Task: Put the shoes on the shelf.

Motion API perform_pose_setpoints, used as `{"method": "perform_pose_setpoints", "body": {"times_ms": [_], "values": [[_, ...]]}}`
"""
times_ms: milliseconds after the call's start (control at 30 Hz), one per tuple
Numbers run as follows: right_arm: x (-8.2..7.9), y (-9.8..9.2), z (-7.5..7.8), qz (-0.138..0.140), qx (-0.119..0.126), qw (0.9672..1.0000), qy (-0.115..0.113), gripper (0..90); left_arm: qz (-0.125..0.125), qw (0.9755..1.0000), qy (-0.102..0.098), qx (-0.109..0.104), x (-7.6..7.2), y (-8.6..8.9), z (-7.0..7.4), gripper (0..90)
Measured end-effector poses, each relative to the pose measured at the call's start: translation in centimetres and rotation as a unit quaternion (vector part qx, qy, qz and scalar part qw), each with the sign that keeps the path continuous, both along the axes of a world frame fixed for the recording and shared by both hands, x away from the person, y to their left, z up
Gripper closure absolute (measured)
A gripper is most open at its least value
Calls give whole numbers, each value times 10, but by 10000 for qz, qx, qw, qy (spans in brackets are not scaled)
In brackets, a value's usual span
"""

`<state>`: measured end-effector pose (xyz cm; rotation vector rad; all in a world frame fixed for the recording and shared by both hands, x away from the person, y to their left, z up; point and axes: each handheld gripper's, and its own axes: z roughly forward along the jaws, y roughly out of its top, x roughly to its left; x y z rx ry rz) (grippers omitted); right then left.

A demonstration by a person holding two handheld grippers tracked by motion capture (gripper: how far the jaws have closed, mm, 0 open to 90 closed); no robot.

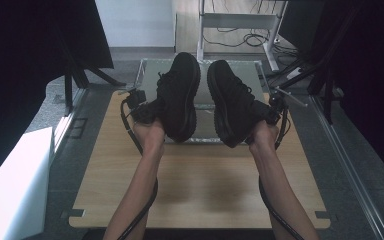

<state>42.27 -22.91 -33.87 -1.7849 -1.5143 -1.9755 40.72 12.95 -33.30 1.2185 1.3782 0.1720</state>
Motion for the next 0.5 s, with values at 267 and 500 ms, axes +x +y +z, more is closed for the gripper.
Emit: {"method": "perform_pose_setpoints", "body": {"times_ms": [267,500], "values": [[24,3,8,-184,-83,9998,52,722,64,9999,98,69,24,-5,9,794],[44,4,8,-268,-191,9994,140,722,104,9996,203,137,44,-11,14,794]]}}
